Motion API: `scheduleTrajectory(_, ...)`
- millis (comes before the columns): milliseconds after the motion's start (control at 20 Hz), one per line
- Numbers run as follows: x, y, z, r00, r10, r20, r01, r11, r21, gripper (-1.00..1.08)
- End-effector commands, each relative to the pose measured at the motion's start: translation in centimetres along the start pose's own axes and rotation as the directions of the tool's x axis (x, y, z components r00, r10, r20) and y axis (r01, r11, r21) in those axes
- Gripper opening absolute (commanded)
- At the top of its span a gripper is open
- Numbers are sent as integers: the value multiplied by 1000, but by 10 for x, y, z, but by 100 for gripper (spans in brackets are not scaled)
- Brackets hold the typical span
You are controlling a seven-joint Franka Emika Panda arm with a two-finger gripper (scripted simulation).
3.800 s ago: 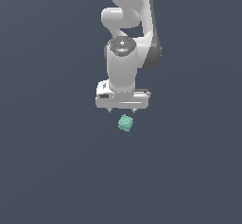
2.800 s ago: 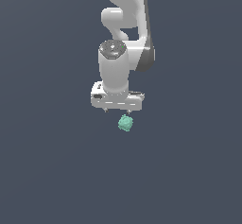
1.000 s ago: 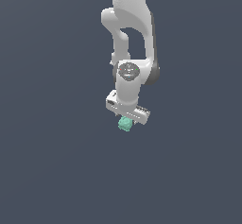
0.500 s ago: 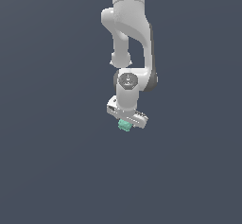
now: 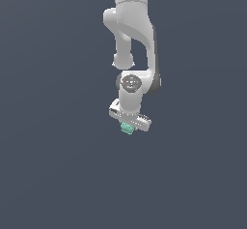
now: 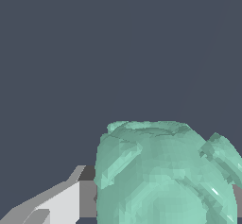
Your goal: Pick up the object and move it to a goal position.
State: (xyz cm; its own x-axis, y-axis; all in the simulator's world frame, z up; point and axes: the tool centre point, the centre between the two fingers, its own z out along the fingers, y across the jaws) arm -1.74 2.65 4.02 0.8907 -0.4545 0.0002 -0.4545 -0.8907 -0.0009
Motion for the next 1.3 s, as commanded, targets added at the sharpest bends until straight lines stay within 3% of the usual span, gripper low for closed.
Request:
scheduleTrajectory(0, 0, 1, 1, 1000, 2, 0, -2, 1000, -1, -100)
scheduleTrajectory(500, -16, -18, -15, 1000, 1, 0, -1, 1000, 0, -100)
scheduleTrajectory(1250, -90, -105, -86, 1000, 2, 0, -2, 1000, -1, -100)
